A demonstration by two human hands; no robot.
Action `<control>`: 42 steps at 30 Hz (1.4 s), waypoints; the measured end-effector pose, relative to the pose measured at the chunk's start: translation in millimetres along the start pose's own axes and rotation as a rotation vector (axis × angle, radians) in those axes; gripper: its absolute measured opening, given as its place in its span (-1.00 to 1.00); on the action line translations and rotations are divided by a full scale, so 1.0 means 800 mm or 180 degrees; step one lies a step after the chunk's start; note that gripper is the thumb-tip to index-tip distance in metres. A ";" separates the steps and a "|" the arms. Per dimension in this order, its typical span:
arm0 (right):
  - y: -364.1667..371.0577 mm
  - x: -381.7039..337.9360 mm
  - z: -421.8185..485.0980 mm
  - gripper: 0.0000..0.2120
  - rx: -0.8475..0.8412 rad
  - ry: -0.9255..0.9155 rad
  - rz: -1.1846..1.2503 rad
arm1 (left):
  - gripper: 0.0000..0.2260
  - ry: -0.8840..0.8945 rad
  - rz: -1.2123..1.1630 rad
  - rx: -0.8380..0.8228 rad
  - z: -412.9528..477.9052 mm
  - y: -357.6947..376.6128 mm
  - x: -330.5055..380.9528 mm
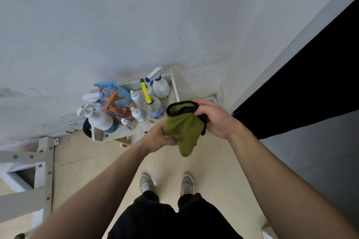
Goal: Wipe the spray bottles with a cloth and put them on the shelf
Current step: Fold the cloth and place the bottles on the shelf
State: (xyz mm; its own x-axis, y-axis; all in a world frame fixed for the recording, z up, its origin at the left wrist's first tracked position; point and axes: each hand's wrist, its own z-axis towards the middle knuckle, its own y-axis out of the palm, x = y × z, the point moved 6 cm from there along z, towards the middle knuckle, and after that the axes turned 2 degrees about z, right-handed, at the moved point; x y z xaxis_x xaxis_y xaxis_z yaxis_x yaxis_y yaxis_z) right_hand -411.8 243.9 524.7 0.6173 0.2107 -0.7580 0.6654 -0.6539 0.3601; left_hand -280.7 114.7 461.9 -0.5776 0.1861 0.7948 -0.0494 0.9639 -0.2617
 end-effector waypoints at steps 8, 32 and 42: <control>-0.087 0.026 0.088 -0.79 0.1581 -0.0101 0.0785 | -0.59 -0.0806 -0.0843 0.0903 0.029 -0.023 -0.057; -0.104 0.125 0.177 -0.52 0.1854 0.0873 -0.2011 | -0.62 -0.0250 0.1292 0.1097 0.122 0.028 -0.071; 0.046 0.055 0.137 -0.71 0.1139 0.0259 -0.2899 | -0.72 -0.0737 0.1468 0.1045 0.013 -0.076 -0.076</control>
State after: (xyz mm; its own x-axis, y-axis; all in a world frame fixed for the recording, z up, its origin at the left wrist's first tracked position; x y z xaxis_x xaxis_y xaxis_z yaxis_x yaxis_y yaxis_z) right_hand -406.2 149.1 444.9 -0.0330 0.7843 -0.6196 0.7432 -0.3952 -0.5399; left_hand -251.0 42.7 423.6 -0.7595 0.4886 0.4295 0.0207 0.6780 -0.7348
